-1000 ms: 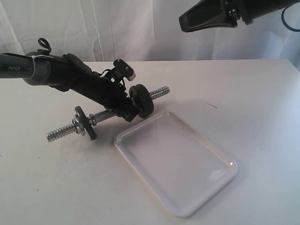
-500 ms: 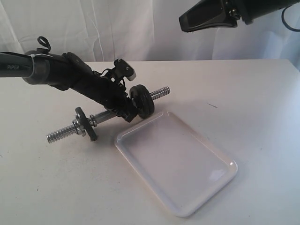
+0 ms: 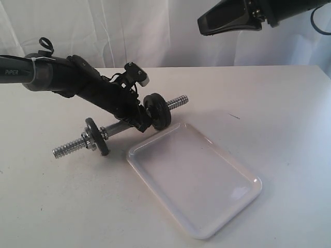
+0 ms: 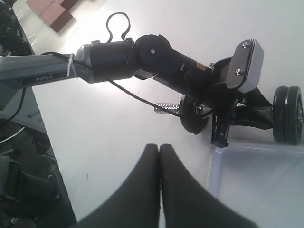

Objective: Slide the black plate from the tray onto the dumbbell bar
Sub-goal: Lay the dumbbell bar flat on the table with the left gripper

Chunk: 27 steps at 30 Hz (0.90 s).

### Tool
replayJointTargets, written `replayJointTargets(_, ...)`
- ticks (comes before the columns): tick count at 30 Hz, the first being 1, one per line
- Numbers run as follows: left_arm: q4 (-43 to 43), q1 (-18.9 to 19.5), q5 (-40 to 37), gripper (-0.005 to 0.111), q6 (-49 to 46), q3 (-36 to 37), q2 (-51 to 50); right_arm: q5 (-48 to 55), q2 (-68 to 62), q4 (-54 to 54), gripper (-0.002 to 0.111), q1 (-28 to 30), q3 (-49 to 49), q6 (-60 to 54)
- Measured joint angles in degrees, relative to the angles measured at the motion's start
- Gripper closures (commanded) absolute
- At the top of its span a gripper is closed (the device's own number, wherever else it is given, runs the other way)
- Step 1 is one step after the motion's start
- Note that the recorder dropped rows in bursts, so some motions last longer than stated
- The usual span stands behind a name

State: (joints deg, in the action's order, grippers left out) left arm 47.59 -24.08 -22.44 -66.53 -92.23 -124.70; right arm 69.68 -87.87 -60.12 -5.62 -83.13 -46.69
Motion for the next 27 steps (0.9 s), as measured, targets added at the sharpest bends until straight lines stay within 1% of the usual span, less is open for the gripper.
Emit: replayJointTargets(27,-1.2,0.0,-1.5,0.07,0.2,0.4,2.0,0.0,0.0,0.0,0.108,0.0,0.0,0.2)
